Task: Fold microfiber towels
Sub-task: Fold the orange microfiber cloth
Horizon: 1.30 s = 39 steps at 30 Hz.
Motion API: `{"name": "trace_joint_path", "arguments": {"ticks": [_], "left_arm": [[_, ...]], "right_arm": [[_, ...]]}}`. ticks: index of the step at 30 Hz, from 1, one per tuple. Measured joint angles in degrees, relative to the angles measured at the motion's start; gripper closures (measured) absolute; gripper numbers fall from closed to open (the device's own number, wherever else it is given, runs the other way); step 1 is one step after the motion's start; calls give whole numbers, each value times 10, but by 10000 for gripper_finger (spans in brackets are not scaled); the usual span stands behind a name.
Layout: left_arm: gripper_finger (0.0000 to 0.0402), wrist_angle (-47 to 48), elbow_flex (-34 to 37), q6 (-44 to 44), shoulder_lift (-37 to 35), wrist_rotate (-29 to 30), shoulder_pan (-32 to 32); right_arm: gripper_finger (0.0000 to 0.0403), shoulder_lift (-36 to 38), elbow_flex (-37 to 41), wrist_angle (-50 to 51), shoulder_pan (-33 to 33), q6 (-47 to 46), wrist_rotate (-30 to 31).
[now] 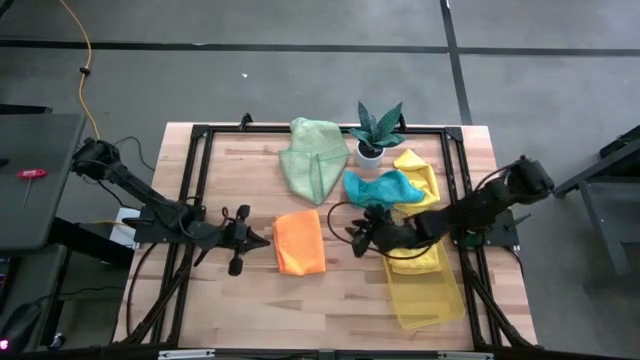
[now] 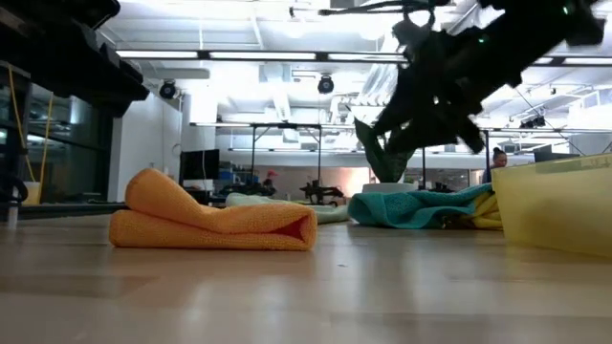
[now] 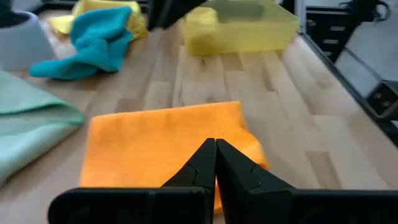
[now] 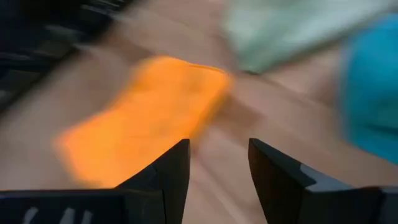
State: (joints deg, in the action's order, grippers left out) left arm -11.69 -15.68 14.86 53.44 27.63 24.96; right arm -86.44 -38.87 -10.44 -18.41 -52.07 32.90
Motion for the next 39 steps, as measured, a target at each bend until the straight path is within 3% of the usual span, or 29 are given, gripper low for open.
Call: {"name": "trace_joint_path", "arguments": {"ticks": [4,7,19,25,28,31,33,36,39], "left_arm": [[402,-3,0,-18,0,0,-11],[402,-2,0,-38,0,-8,-14],[402,-9,-1,-86,7,-15,-21],[402,-50,-4,-162,21,-21,-66],[402,44,-52,-140,21,-35,-85],[401,210,-118,-55,26,-48,-86],[401,270,-139,-5,38,-68,-77],[402,288,-140,14,62,-86,-50],[402,280,-140,26,103,-60,-24]], "right_arm": [[249,-10,72,-262,25,151,-91],[250,-27,91,-352,46,219,-115],[250,-57,45,-351,101,250,-125],[250,-58,8,-327,122,271,-171],[250,-58,-23,-287,134,278,-201],[250,-58,-65,-193,145,261,-218],[250,-58,-100,-107,150,231,-226],[250,-58,-156,39,154,190,-245],[250,-69,-197,117,146,149,-251]]}}
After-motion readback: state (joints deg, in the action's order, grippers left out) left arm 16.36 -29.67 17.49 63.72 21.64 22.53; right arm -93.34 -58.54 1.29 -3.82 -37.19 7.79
